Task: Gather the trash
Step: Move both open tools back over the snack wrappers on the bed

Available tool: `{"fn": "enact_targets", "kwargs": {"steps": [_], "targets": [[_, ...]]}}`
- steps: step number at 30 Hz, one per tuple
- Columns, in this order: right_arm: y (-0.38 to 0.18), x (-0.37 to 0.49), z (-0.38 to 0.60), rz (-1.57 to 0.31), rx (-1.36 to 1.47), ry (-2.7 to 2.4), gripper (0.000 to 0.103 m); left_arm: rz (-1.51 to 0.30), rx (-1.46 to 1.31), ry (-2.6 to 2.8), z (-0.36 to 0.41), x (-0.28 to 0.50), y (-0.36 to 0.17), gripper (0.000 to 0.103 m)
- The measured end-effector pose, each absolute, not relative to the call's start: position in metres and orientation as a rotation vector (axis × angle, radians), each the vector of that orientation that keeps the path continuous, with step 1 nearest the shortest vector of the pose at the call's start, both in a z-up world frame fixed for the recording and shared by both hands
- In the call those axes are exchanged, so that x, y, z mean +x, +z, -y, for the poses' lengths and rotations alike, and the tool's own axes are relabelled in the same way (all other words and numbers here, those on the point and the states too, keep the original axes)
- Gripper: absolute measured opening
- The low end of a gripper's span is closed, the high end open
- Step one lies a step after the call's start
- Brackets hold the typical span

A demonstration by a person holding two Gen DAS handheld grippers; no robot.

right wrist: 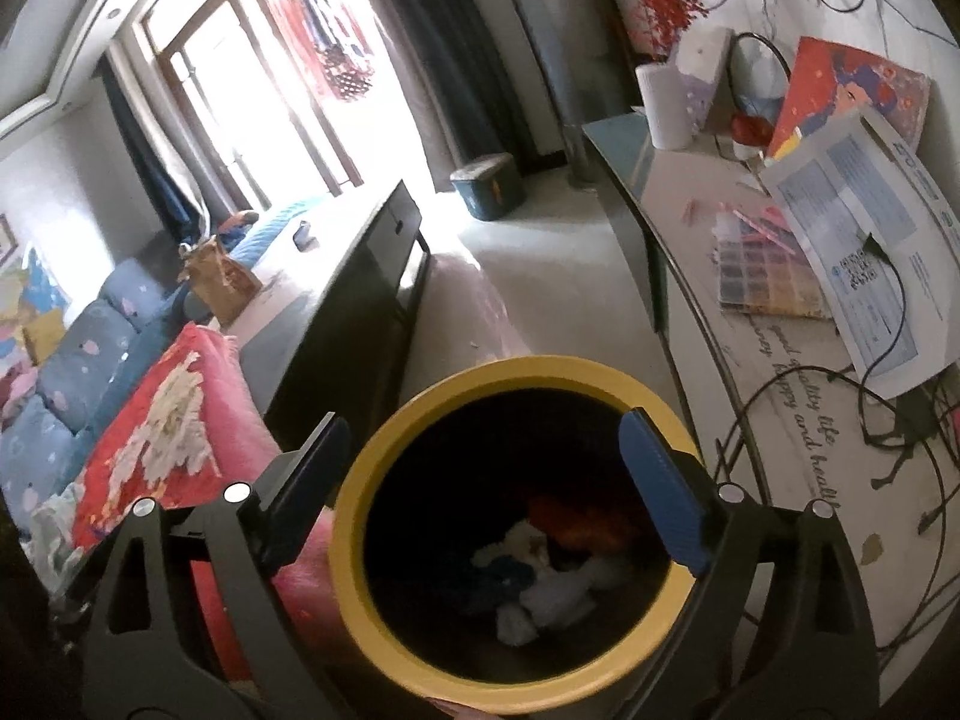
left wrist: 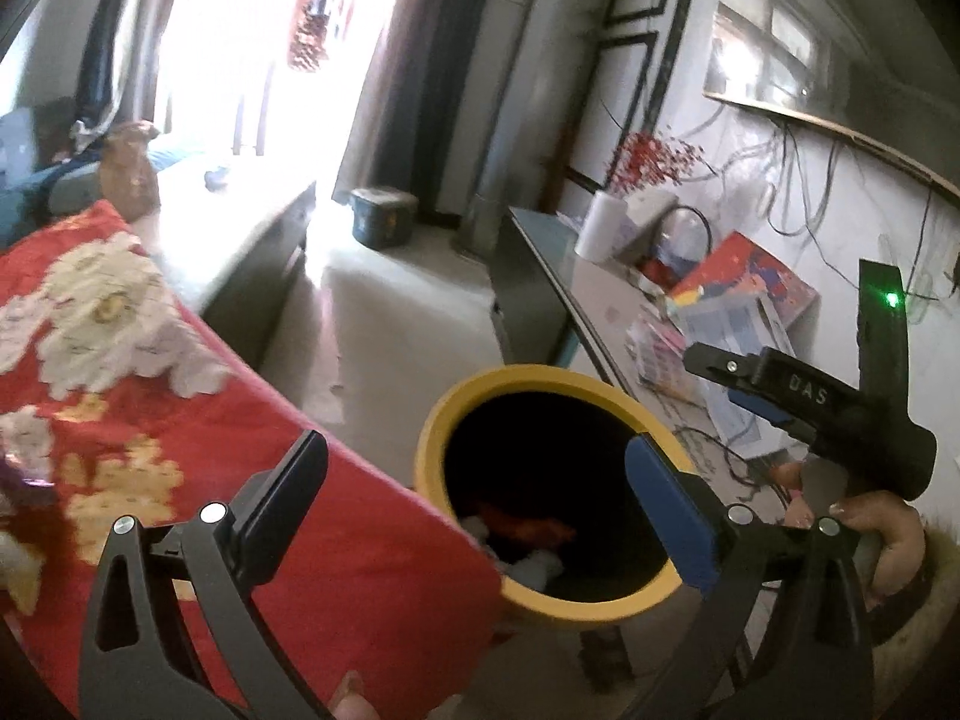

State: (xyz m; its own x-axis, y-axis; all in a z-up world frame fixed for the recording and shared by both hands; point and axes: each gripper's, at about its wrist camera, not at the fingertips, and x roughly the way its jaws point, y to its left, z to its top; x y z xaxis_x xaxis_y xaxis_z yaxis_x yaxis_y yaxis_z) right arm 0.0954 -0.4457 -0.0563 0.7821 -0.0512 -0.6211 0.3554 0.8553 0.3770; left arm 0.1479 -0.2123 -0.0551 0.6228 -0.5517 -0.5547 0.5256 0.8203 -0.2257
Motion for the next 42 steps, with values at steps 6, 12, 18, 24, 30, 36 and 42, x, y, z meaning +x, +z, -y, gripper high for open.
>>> {"fn": "enact_targets", "kwargs": {"steps": [6, 12, 18, 24, 30, 36, 42], "targets": [[-0.048, 0.096, 0.424, -0.619, 0.455, -0.179, 0.085, -0.613, -0.053, -0.565, 0.188, 0.139, -0.043, 0.096], [-0.039, 0.094, 0.404, -0.594, 0.397, -0.139, 0.086, -0.581, -0.076, -0.53, 0.165, 0.13, -0.035, 0.096], [-0.034, 0.093, 0.384, -0.58, 0.355, -0.091, 0.086, -0.553, -0.08, -0.49, 0.146, 0.123, -0.028, 0.096], [-0.03, 0.091, 0.369, -0.572, 0.32, -0.054, 0.086, -0.541, -0.098, -0.441, 0.126, 0.12, -0.026, 0.096], [-0.027, 0.093, 0.35, -0.581, 0.281, -0.011, 0.086, -0.526, -0.117, -0.405, 0.109, 0.119, -0.023, 0.096], [-0.024, 0.091, 0.333, -0.581, 0.242, 0.032, 0.086, -0.512, -0.127, -0.368, 0.094, 0.117, -0.02, 0.096], [-0.021, 0.092, 0.316, -0.592, 0.212, 0.078, 0.086, -0.498, -0.141, -0.328, 0.077, 0.116, -0.017, 0.096]]}}
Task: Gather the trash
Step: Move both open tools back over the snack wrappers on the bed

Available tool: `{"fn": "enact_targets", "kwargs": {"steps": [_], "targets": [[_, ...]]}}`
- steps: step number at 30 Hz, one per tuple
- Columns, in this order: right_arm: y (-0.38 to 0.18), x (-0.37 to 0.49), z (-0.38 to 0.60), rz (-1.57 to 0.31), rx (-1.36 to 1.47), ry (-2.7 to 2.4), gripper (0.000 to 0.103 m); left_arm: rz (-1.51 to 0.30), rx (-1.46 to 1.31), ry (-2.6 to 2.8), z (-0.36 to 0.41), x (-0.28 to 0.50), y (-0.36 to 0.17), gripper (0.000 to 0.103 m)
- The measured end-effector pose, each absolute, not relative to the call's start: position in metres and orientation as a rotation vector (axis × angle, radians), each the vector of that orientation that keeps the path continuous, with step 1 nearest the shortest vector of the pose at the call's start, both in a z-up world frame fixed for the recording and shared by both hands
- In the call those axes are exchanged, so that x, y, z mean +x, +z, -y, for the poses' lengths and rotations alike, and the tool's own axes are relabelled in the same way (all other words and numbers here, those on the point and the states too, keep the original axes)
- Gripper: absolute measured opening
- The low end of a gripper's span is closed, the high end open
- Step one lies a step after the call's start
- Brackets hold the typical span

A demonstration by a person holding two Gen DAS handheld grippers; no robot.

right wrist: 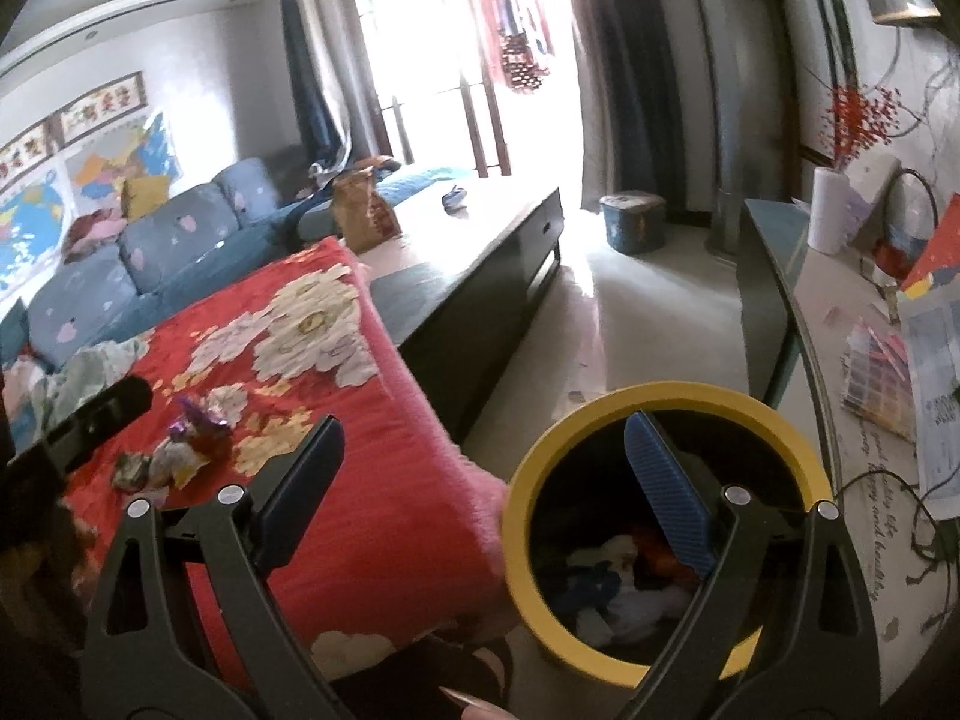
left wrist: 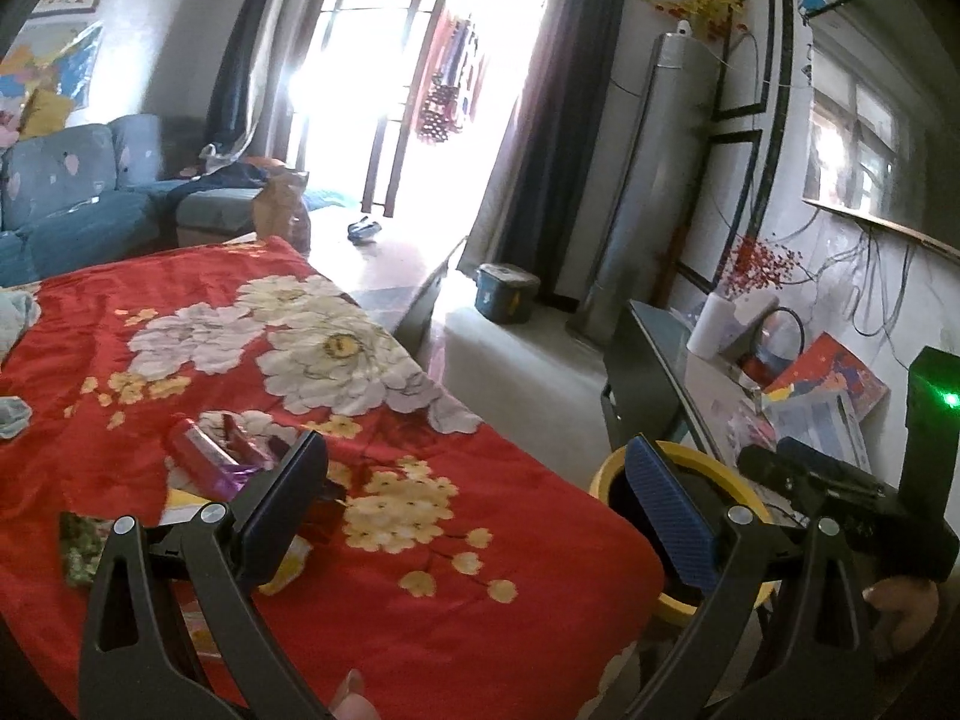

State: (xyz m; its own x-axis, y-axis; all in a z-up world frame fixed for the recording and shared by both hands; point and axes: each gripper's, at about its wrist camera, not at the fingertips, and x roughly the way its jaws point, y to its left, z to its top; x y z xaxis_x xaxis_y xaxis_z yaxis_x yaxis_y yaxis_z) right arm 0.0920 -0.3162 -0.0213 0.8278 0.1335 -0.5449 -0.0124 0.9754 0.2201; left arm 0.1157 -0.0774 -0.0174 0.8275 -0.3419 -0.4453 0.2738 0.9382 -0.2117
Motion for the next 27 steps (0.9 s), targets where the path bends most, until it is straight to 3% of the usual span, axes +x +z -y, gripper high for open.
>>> {"fn": "enact_targets", "kwargs": {"steps": [27], "targets": [[-0.008, 0.105, 0.217, -0.633, 0.094, 0.333, 0.086, -0.449, -0.248, -0.082, -0.03, 0.109, -0.004, 0.096]]}}
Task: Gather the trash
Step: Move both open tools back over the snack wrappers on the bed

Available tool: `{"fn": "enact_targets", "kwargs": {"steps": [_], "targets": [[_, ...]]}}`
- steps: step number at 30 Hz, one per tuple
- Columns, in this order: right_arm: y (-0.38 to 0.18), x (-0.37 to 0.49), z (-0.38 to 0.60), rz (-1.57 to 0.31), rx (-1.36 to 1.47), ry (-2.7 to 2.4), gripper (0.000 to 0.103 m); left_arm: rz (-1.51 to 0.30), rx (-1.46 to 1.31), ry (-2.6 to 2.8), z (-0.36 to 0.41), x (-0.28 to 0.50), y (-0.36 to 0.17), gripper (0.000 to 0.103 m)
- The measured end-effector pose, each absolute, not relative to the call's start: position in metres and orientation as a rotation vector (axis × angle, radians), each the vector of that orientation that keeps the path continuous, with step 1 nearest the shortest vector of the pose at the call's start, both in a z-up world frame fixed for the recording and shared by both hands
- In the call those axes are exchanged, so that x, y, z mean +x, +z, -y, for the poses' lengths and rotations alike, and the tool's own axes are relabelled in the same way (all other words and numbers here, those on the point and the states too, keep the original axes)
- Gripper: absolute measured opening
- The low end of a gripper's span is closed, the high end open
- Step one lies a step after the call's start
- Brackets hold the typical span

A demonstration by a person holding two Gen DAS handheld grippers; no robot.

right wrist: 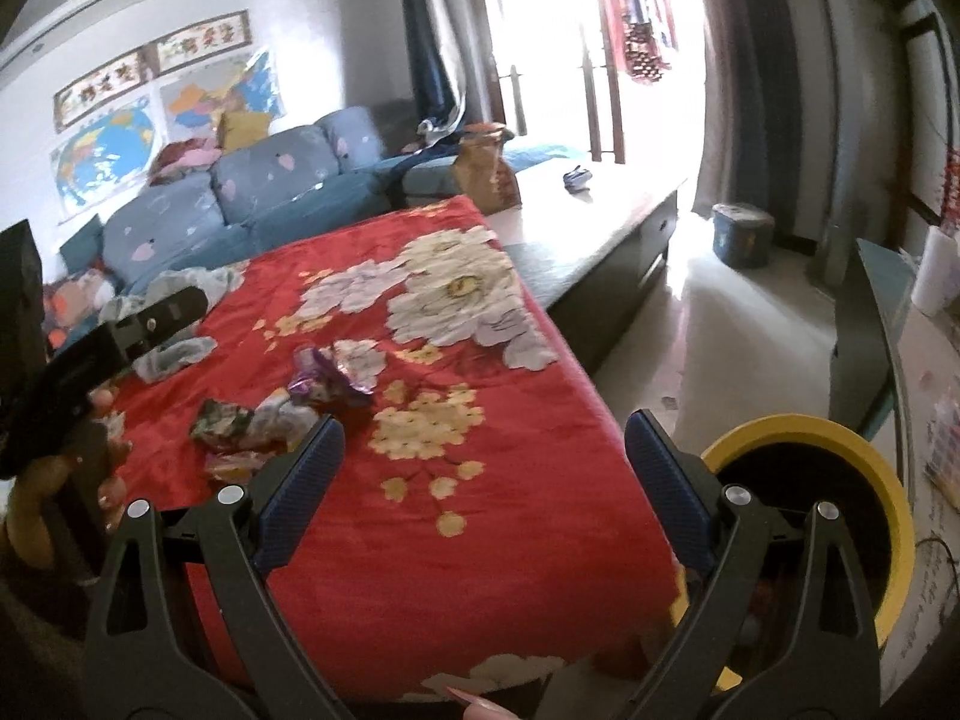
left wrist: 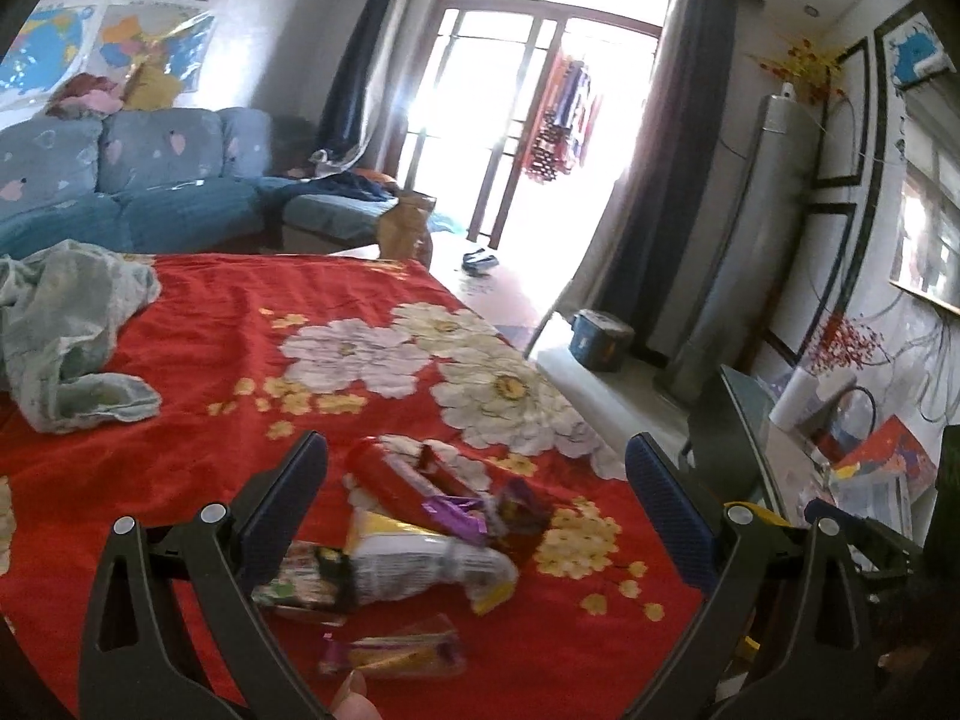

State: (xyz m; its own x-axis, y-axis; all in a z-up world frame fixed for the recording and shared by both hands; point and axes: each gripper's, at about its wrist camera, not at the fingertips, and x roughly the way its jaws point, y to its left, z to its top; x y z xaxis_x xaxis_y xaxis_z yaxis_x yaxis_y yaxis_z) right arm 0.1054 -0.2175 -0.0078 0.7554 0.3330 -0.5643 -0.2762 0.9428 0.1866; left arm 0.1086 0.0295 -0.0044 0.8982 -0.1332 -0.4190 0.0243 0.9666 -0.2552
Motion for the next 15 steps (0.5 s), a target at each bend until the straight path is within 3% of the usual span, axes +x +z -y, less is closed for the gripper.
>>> {"fn": "enact_targets", "kwargs": {"steps": [15], "targets": [[-0.013, 0.116, 0.164, -0.663, 0.024, 0.463, 0.086, -0.485, -0.288, 0.04, -0.083, 0.1, -0.015, 0.096]]}}
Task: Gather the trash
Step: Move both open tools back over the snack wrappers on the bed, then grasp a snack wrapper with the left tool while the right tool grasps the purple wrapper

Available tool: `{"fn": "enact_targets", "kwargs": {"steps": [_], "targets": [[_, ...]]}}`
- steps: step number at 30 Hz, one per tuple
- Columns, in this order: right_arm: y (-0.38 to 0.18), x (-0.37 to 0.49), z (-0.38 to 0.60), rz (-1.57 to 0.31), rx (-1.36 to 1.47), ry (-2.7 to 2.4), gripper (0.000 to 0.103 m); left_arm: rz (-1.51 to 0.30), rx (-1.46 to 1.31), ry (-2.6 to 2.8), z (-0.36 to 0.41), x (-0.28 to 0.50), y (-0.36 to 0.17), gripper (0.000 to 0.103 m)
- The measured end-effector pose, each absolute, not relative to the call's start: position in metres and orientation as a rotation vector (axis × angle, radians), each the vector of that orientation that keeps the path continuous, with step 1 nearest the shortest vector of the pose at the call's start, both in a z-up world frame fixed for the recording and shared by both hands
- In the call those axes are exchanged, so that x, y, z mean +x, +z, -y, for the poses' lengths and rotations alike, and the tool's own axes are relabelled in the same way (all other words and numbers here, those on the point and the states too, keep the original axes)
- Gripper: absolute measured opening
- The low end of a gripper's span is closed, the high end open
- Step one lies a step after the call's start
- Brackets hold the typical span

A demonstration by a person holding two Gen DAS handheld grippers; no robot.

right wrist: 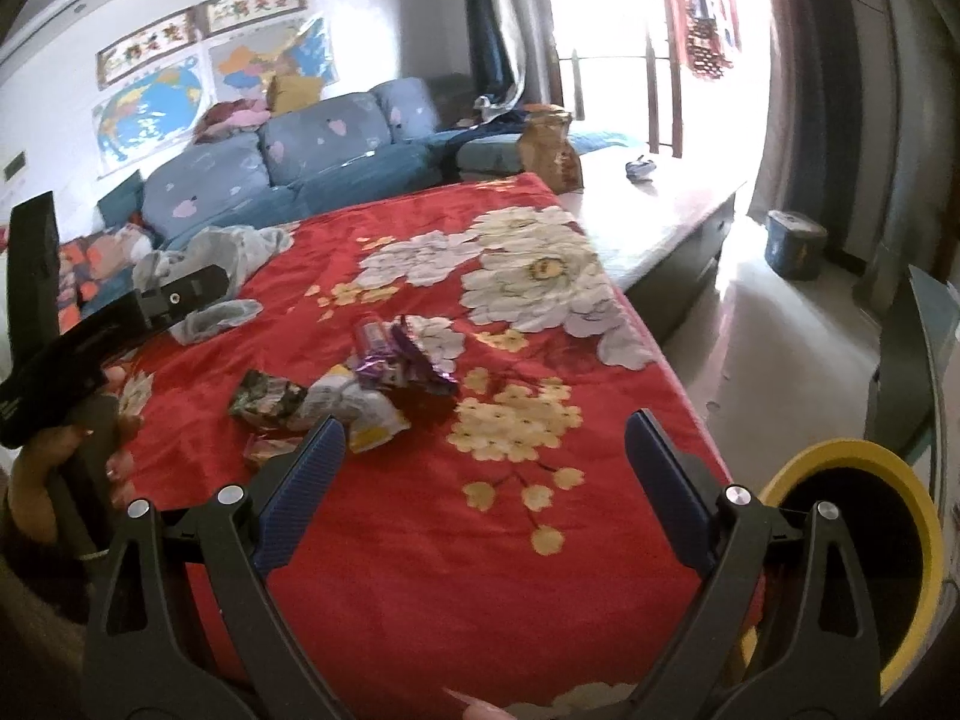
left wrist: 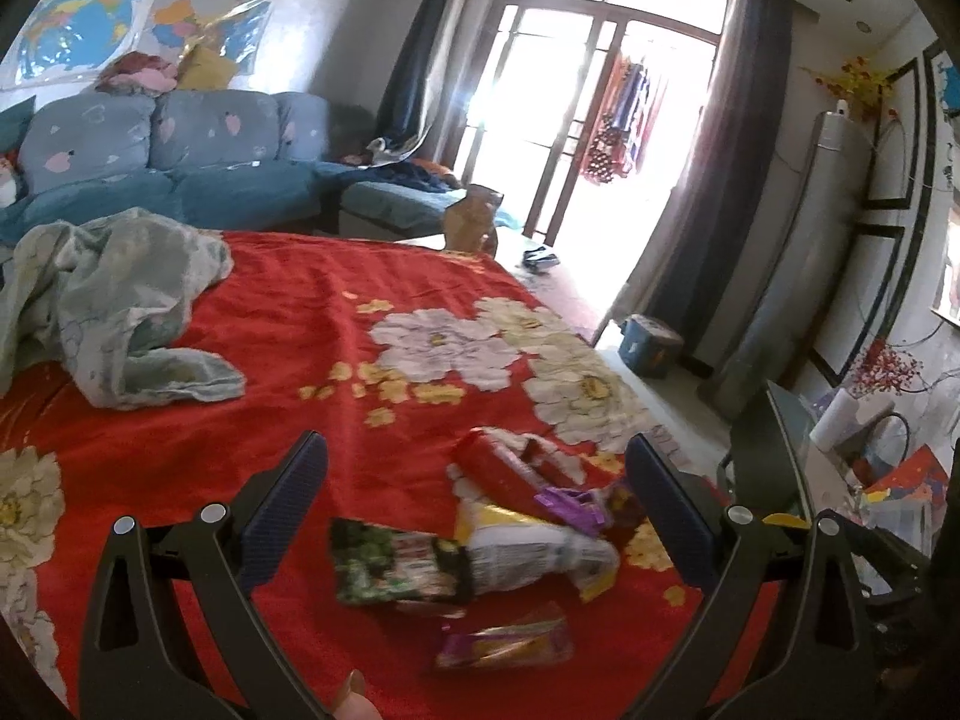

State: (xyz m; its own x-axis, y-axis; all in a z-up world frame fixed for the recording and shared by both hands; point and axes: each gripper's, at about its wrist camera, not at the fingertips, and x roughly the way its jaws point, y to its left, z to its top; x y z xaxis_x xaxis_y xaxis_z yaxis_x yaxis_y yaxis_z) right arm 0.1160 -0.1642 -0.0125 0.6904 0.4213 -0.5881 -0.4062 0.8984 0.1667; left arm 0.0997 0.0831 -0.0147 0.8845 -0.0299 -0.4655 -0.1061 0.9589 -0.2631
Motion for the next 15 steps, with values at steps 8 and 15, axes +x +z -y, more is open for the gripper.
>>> {"fn": "enact_targets", "kwargs": {"steps": [8, 15], "targets": [[-0.012, 0.123, 0.145, -0.67, 0.005, 0.499, 0.086, -0.539, -0.317, 0.096, -0.115, 0.096, -0.026, 0.096], [-0.014, 0.136, 0.131, -0.681, -0.004, 0.508, 0.086, -0.598, -0.359, 0.102, -0.134, 0.1, -0.042, 0.096]]}}
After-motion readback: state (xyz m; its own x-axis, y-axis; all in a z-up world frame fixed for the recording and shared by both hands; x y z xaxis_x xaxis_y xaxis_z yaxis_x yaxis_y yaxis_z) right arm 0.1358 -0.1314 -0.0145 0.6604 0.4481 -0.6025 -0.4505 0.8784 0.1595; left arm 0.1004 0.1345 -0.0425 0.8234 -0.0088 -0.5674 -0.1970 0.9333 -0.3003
